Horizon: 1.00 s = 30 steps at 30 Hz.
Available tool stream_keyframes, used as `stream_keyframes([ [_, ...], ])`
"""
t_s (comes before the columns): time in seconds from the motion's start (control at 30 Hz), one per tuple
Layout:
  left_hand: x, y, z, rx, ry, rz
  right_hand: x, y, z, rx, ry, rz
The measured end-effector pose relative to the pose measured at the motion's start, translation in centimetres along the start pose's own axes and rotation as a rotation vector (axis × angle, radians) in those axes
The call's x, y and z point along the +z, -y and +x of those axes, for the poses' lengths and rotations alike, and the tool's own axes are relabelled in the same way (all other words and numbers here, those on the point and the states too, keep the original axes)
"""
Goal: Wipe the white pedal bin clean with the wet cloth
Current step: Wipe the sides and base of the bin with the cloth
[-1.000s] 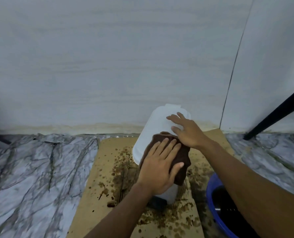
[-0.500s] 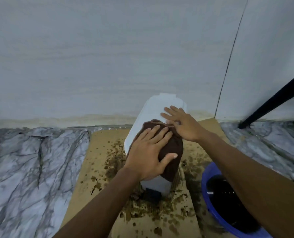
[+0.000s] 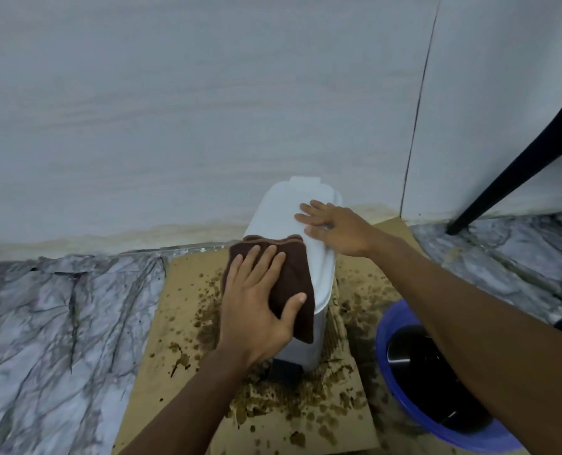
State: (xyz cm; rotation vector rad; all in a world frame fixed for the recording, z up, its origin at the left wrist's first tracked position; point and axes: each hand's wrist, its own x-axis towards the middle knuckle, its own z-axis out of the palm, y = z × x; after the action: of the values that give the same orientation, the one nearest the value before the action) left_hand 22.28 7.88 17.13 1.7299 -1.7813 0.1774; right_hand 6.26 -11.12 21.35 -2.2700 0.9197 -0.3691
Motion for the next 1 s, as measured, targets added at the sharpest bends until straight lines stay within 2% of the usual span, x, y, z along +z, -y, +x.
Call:
stream_keyframes([
  [0.23, 2.1, -4.2, 1.7, -0.157, -0.023, 0.131, -0.1, 0.4, 0.5, -0.030, -0.007, -0.012],
  [0.37, 2.1, -3.0, 0.4, -0.075, -0.115, 0.075, 0.6, 0.5, 0.2, -0.035, -0.066, 0.050],
  [0.5, 1.4, -0.3, -2.4, 0.009, -0.215, -0.115, 1.2, 0.5, 0.3, -0.022, -0.068, 0.099],
  [0.57, 1.4, -0.7, -1.7, -0.049, -0.200, -0.105, 1.2, 0.6, 0.5, -0.013, -0.067, 0.092],
  [0.77, 3.5, -5.5, 3.1, -0.264, -0.080, 0.164, 1.2, 0.4, 0.3, -0.018, -0.099, 0.098],
  [0.83, 3.6, -5.3, 2.6, -0.191, -0.079, 0.162, 1.3, 0.2, 0.2, -0.031, -0.108, 0.091],
  [0.93, 2.1, -2.0, -0.1, 0.097, -0.062, 0.043, 1.4, 0.1, 0.1, -0.034, -0.104, 0.104],
  [1.0, 0.8, 1.5, -1.5, 0.147, -0.057, -0.012, 1.6, 0.5, 0.0, -0.033, -0.092, 0.124],
])
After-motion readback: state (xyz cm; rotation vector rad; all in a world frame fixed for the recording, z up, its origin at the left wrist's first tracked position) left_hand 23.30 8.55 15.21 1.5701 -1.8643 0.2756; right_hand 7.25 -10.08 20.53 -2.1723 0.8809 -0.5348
